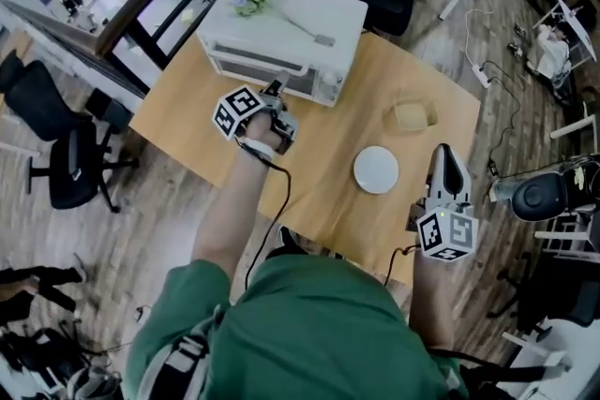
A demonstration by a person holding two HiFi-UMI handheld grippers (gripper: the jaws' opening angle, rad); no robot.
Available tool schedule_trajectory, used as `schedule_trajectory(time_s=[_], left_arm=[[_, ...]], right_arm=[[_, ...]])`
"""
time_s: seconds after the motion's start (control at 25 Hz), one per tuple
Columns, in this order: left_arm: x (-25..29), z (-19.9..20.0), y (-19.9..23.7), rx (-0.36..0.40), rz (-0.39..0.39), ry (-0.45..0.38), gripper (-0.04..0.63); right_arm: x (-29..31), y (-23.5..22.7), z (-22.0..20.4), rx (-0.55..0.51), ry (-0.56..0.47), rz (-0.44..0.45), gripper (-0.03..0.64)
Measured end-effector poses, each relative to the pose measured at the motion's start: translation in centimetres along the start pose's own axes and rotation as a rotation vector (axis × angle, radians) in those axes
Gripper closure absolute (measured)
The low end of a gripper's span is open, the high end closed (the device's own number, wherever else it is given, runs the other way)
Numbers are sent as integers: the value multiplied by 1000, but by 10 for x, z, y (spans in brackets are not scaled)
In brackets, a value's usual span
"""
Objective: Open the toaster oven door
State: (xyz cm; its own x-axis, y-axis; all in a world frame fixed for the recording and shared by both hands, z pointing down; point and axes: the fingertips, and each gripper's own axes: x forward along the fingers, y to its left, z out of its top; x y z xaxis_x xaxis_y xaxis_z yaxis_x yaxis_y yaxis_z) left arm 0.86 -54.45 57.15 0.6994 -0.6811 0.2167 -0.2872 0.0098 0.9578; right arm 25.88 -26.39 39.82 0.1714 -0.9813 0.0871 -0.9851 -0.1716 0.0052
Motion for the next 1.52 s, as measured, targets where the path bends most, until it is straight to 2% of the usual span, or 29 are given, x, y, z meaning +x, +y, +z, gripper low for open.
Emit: schedule_trajectory(time_s=[0.44, 0.48, 0.52, 0.6, 1.12, 1.52], left_arm=[[37, 6, 4, -112, -56, -7, 382], [39, 7, 5, -119, -58, -7, 392], [39, 7, 6, -126, -59, -9, 432], [38, 6, 10, -145, -64, -17, 467], [11, -6, 22, -173, -87, -62, 471], [-40, -28, 56, -177, -29, -97, 482]], right_arm=[[-12, -8, -12, 3, 30, -67, 586], [-11, -6, -13, 5, 33, -67, 586], [-11, -4, -15, 5, 37, -65, 586], [-11, 0, -17, 0, 45, -58, 586], [-20, 8, -24, -12, 64, 28, 586], [-24, 14, -31, 16, 72, 110, 588]])
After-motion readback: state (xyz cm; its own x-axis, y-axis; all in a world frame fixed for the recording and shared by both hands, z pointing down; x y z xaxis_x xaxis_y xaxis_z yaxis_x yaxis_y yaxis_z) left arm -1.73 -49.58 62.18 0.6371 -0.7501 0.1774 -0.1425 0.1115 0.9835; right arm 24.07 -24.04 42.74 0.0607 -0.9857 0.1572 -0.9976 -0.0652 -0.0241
